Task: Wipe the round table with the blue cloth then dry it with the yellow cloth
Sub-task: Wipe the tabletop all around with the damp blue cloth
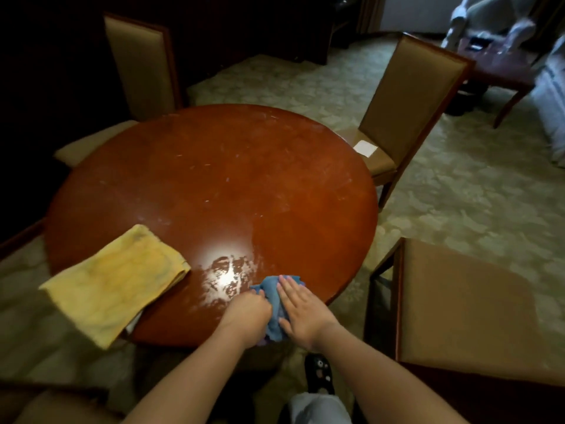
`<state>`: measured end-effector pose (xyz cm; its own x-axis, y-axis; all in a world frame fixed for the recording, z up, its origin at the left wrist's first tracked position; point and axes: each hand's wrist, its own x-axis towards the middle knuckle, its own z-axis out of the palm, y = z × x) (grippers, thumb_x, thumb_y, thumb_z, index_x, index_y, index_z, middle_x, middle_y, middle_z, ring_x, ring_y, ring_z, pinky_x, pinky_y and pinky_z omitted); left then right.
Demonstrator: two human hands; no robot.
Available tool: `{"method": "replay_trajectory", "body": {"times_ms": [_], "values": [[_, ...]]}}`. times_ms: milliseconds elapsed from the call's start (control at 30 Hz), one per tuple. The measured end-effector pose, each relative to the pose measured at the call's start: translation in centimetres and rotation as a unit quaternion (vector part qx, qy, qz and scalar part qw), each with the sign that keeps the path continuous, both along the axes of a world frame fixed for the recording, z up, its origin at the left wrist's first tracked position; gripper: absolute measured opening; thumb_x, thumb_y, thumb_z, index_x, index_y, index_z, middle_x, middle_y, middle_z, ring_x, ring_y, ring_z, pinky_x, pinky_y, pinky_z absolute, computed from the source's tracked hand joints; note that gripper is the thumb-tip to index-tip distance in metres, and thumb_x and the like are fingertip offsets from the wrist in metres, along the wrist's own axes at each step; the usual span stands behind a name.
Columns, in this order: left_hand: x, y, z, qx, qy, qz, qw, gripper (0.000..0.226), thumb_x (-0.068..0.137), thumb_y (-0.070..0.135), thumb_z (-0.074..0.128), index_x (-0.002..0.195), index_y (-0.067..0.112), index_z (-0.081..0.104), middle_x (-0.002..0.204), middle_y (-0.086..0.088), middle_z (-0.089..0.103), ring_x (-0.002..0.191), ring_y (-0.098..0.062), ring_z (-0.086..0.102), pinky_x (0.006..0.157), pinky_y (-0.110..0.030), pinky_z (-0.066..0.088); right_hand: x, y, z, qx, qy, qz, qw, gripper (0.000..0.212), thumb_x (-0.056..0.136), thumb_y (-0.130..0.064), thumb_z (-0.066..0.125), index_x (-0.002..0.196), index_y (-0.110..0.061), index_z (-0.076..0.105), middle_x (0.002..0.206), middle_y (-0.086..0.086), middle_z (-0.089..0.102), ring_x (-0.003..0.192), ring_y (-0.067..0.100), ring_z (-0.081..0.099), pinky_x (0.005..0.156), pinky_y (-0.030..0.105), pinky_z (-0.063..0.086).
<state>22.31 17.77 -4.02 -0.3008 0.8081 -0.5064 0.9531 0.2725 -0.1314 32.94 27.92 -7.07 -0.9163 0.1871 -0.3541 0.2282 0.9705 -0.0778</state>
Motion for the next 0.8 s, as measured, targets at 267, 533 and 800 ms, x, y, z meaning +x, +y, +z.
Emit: {"method": "replay_trajectory", "body": {"times_ms": [267, 533, 800], "values": [[-2.5, -10.0, 0.2, 0.050, 0.001, 0.117, 0.992, 0.046, 0.095, 0.027, 0.043, 0.139, 0.016, 0.041, 0.144, -0.003, 0.042, 0.132, -0.017, 0.039, 0.103, -0.027, 0.036, -5.0, -8.0, 0.0, 0.023, -0.017, 0.099, 0.995, 0.065, 0.102, -0.043, 0.012, 0.148, -0.006, -0.016, 0.156, 0.011, -0.022, 0.142, 0.021, -0.023, 0.114, 0.034, -0.011], [-3.3, -8.4, -1.0, 0.095, 0.010, 0.126, 0.988, 0.057, 0.101, 0.027, 0.031, 0.150, 0.000, 0.017, 0.157, -0.016, 0.016, 0.146, -0.026, 0.011, 0.117, -0.030, 0.008, -6.3, -5.9, 0.5, -0.042, -0.017, 0.003, 0.999, 0.067, 0.096, -0.044, 0.004, 0.149, -0.006, -0.013, 0.156, 0.009, -0.019, 0.144, 0.018, -0.018, 0.110, 0.027, -0.013], [-7.3, -4.0, -1.6, 0.145, -0.018, 0.197, 0.969, 0.056, 0.099, 0.033, 0.029, 0.147, 0.005, 0.028, 0.156, -0.011, 0.024, 0.145, -0.023, 0.017, 0.116, -0.032, 0.020, -10.3, -1.4, 0.5, -0.066, -0.013, -0.039, 0.997, 0.061, 0.102, -0.031, 0.020, 0.150, -0.006, -0.009, 0.158, 0.008, -0.016, 0.145, 0.017, -0.013, 0.114, 0.026, -0.008]]}}
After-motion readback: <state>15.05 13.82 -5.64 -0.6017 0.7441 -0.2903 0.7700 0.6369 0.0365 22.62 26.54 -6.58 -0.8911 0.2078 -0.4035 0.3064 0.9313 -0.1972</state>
